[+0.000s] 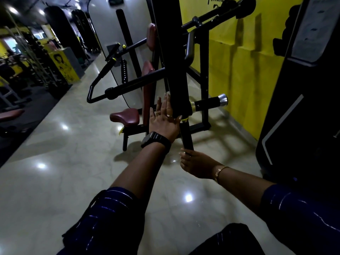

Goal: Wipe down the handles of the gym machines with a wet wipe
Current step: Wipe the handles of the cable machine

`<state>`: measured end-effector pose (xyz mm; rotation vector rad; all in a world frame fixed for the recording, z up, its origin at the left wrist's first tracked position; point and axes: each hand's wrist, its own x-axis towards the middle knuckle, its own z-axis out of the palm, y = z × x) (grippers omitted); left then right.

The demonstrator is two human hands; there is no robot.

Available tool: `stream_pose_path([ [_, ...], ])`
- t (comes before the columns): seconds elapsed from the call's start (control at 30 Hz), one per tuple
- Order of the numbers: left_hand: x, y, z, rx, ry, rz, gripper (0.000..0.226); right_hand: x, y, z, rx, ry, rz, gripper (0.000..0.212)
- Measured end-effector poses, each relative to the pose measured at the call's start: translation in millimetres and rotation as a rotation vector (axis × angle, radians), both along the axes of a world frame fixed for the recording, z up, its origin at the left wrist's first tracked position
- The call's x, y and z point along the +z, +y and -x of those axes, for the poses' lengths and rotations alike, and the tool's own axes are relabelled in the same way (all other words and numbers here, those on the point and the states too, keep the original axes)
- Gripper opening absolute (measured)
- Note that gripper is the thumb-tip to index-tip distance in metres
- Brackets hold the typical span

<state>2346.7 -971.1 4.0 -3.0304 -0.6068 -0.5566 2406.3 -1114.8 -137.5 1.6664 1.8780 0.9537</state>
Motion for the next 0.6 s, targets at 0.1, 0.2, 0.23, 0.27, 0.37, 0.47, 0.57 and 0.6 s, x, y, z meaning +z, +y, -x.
stream_pose_path([
  [0.1,4,-3,2,0.003,0.021,0.0,0.072,-2,-12,-9,0.046,-0.006,-0.066,0.039],
  [0.2,6,-4,4,0.001,0.037,-0.01,0.07,-7,-43,-21,0.085,0.035,-0.169,0.047],
  [0.23,6,-4,3,0.001,0.037,-0.006,0.07,-7,-51,-24,0.086,0.04,-0.185,0.05],
  [0.27,5,-3,3,0.004,0.037,-0.005,0.069,-7,-56,-25,0.082,0.041,-0.193,0.051],
  [0.37,3,-3,1,0.015,0.028,-0.016,0.07,-3,-48,-25,0.082,0.051,-0.211,0.048],
  [0.47,2,-3,0,0.014,0.026,-0.008,0.072,-2,-21,-14,0.087,0.046,-0.181,0.04],
  [0.57,2,-2,0,0.018,0.027,-0.027,0.073,-4,0,-3,0.031,0.086,-0.098,0.033],
  [0.6,2,-2,0,0.017,0.026,-0.023,0.073,-4,2,-2,0.026,0.091,-0.093,0.033],
])
